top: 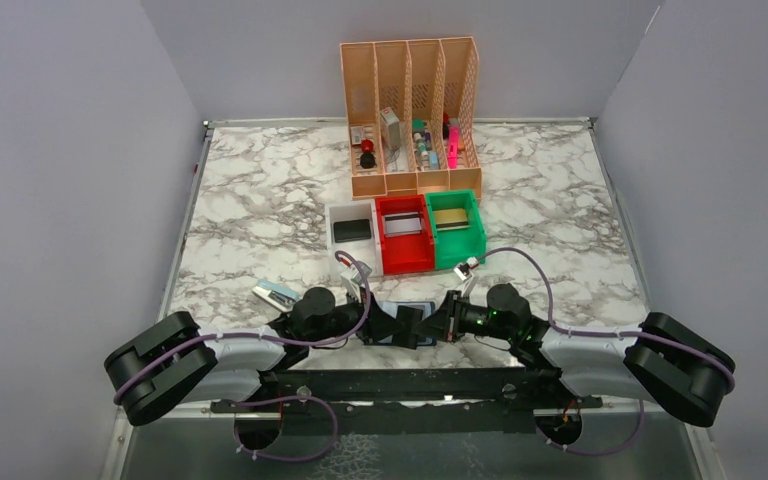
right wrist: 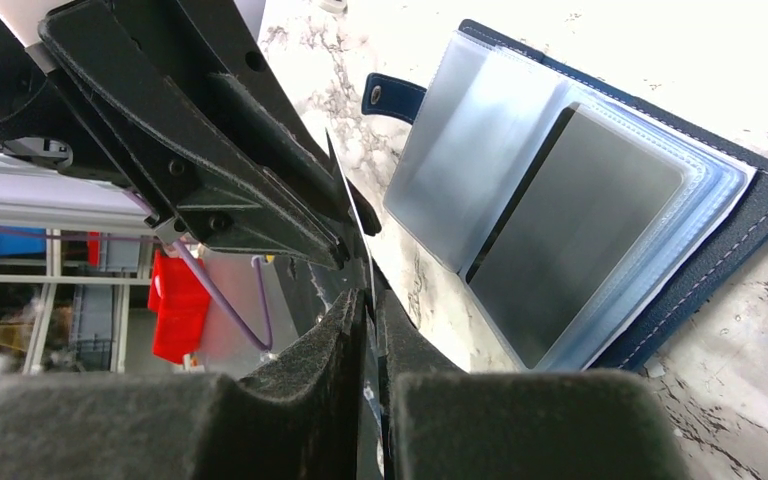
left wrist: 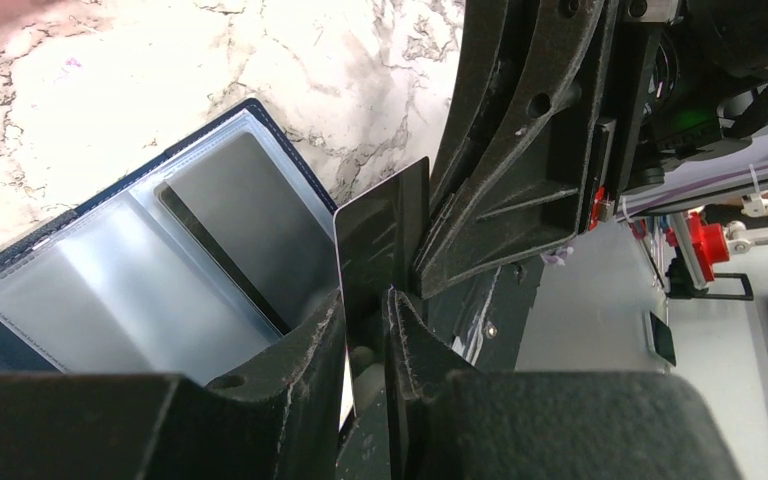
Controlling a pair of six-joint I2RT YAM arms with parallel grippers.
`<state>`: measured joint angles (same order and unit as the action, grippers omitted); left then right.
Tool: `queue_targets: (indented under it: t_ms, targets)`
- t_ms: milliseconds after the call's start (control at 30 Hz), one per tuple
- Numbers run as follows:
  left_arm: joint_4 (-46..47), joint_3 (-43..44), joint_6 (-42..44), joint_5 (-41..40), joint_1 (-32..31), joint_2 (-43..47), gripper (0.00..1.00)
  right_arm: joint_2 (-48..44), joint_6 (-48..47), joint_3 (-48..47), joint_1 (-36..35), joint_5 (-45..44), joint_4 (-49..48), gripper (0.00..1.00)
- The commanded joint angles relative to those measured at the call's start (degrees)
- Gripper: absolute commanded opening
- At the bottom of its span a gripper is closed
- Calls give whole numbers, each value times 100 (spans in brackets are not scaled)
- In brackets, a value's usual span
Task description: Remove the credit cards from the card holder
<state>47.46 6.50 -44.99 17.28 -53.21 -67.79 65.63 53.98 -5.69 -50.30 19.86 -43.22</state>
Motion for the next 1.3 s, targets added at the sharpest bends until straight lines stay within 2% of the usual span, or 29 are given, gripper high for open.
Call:
queue_targets:
  t_ms: [0, 133, 233, 367, 433, 500, 667, 933, 1133, 1267]
  targets:
    - [406, -89, -71, 123, -31, -14, 22, 29, 95, 7, -32, -8, -373, 13]
    - [409, -103, -93, 100, -32, -30, 22, 30, 142, -2, -32, -44, -367, 13]
    - [396, -129, -104, 39, -31, -11, 23, 23, 181, 28, -32, -140, -343, 6]
    - [331, -221, -109, -127, -34, 141, 30, -192, 48, -75, -32, -348, 190, 1]
    - [68, -165, -43, -196, -32, 306, 39, -398, -17, -112, -32, -533, 534, 1]
    - [-399, -42, 90, -298, -31, 526, 50, -649, -139, -176, -32, -703, 904, 1]
    - [-1989, 319, 483, -902, -24, 1315, 67, -1196, -485, -429, -32, -1106, 1935, 1]
    - [-5039, 1521, 1219, -2729, -24, 2192, 77, -1533, -955, -981, -32, -1726, 3018, 1]
    - [-6018, 1965, 1361, -3813, -3, 2639, 86, -1493, -1276, -1392, -37, -1878, 3299, 1]
    - [-6405, 2010, 1155, -4565, 4, 2772, 94, -1327, -1609, -1815, -31, -1969, 3568, 1]
